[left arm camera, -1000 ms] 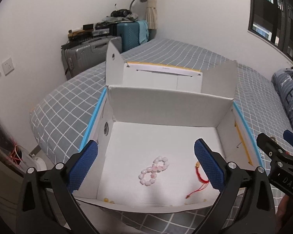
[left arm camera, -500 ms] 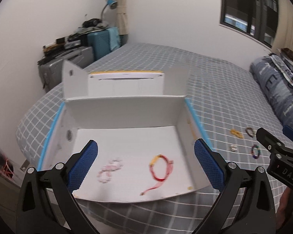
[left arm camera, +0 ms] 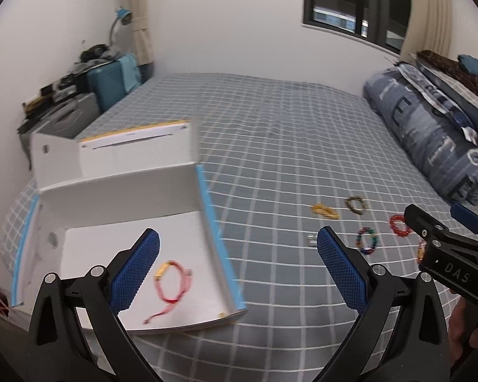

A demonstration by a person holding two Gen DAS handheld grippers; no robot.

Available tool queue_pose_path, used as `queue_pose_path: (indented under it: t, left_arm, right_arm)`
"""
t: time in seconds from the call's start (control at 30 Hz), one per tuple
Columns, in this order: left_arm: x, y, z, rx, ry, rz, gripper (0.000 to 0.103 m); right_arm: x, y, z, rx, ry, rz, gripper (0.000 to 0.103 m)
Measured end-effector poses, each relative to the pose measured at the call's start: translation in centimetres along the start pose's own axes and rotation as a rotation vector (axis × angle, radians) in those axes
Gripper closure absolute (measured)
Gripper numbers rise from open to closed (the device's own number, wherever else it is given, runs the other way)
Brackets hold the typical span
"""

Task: Organize jewelry
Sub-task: 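Move both tools back over the remaining bracelets and pearl earrings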

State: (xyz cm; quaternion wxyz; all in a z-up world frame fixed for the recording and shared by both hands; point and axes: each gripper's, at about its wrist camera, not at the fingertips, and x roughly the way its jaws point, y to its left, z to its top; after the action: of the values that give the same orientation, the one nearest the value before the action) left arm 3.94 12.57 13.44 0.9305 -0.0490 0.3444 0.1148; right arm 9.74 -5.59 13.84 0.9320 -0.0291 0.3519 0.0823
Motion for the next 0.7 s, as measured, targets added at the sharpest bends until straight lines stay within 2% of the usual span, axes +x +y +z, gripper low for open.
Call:
queue_pose_path:
  t: [0.27, 0.7]
  left_arm:
    - [4.9, -4.7, 0.3, 0.048, 0.041, -0.030, 0.006]
    - [16.3, -9.2, -0.9, 0.078, 0.162, -0.056, 0.006]
  right_arm:
    - [4.0, -4.5, -0.6, 0.041, 0.037, -0.019, 0.008]
    - [14.0, -7.5, -2.5, 0.075, 0.148, -0.040, 0.008]
